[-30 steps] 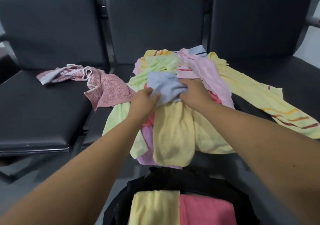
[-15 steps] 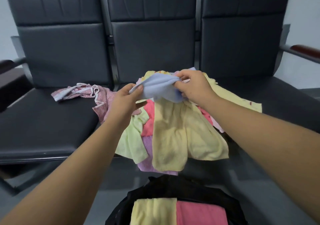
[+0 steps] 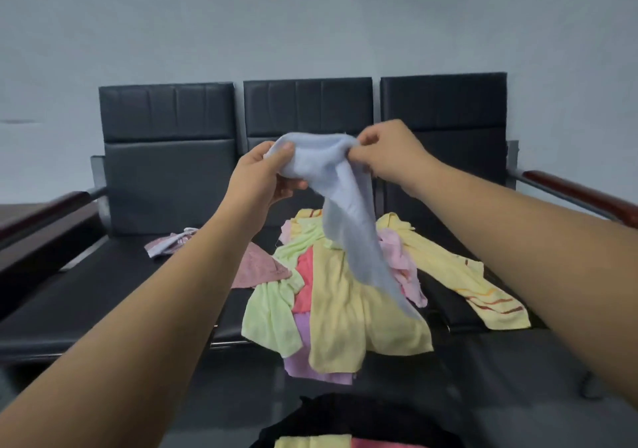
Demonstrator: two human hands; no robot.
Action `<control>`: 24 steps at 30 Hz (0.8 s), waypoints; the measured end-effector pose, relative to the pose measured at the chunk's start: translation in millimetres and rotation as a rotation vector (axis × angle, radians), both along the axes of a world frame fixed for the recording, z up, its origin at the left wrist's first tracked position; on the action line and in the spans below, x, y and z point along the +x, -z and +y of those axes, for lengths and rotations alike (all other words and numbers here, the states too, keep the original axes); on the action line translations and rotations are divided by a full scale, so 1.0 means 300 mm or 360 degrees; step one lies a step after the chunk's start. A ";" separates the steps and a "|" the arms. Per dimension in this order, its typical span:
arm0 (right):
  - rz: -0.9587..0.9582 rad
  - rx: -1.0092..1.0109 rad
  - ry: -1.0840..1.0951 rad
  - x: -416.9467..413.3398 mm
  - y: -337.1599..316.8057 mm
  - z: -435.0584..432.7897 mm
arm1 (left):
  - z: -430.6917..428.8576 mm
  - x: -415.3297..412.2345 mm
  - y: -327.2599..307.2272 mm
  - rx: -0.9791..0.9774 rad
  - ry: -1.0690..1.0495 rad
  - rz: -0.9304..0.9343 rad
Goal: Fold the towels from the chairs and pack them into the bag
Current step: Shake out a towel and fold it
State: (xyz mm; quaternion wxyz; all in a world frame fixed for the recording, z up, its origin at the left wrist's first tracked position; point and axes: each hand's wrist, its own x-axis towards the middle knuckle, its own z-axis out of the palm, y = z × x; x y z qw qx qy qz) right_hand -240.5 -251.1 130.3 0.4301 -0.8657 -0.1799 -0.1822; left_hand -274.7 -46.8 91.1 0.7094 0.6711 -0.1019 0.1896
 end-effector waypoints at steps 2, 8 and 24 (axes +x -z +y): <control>0.0107 -0.0159 -0.0015 -0.040 -0.028 -0.032 | 0.003 -0.026 -0.033 0.0038 -0.0004 -0.0011; 0.0262 -0.0104 -0.0411 -0.134 -0.110 -0.091 | -0.003 -0.096 -0.157 0.0198 0.0235 -0.0122; 0.0521 0.0607 -0.0867 -0.277 -0.228 -0.005 | -0.051 -0.233 -0.157 0.0739 0.0525 0.0094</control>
